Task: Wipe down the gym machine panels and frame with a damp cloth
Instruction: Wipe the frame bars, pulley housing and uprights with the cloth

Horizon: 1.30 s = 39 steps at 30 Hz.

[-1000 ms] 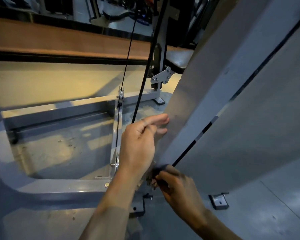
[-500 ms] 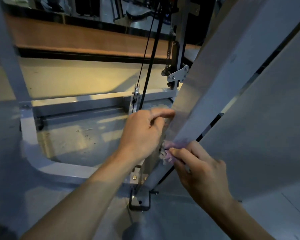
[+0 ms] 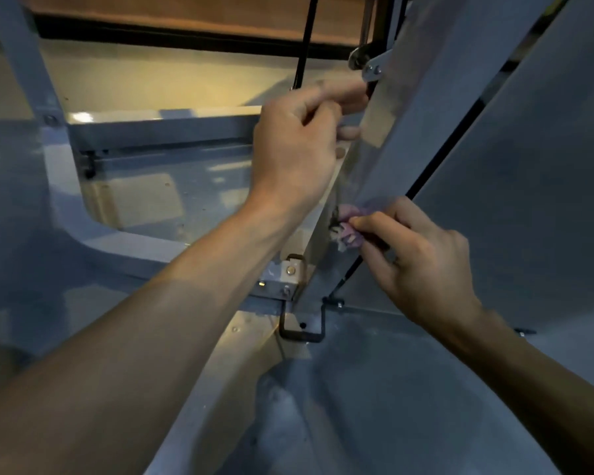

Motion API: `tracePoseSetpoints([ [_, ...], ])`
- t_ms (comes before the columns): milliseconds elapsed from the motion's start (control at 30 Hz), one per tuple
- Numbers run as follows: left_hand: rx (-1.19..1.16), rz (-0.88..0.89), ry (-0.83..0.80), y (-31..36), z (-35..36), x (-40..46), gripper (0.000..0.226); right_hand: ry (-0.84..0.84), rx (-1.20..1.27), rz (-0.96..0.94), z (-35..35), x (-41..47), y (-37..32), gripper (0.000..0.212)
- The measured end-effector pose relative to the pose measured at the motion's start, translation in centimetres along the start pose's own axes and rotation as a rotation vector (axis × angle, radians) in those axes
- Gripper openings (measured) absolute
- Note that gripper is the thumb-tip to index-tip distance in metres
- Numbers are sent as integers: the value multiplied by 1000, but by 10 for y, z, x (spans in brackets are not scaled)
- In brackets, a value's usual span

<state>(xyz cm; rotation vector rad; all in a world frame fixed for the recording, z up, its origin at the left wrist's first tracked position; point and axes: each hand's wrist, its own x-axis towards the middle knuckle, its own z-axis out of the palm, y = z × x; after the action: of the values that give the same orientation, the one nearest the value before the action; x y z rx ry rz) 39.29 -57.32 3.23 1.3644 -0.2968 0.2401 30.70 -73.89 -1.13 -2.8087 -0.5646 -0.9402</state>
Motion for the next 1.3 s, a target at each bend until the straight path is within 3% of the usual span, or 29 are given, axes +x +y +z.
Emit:
tracePoseSetpoints([
  [267,162,-79,-42,-12,-34,-22,34,-28,18,-27,1,1,-1,10],
  [433,148,-151,-58,-26,-30,-57,37,-158,28,14,35,-27,-8,15],
  [667,95,-297,81,-54,-43,-86,38,72,29,74,6,-6,-4,11],
  [900,97,-341,71,-74,-43,-95,38,-210,53,129,71,-55,-6,7],
  [967,93,-349,66,-77,-46,-98,38,-169,79,128,69,-52,-9,13],
  [1100,124,-348,63,-84,-50,-98,39,113,151,197,40,-24,-11,7],
  [1167,122,-363,71,-86,-49,-98,41,160,142,208,40,-19,-14,9],
  [1300,123,-388,72,-89,-46,-99,41,-62,117,208,77,-53,-17,5],
])
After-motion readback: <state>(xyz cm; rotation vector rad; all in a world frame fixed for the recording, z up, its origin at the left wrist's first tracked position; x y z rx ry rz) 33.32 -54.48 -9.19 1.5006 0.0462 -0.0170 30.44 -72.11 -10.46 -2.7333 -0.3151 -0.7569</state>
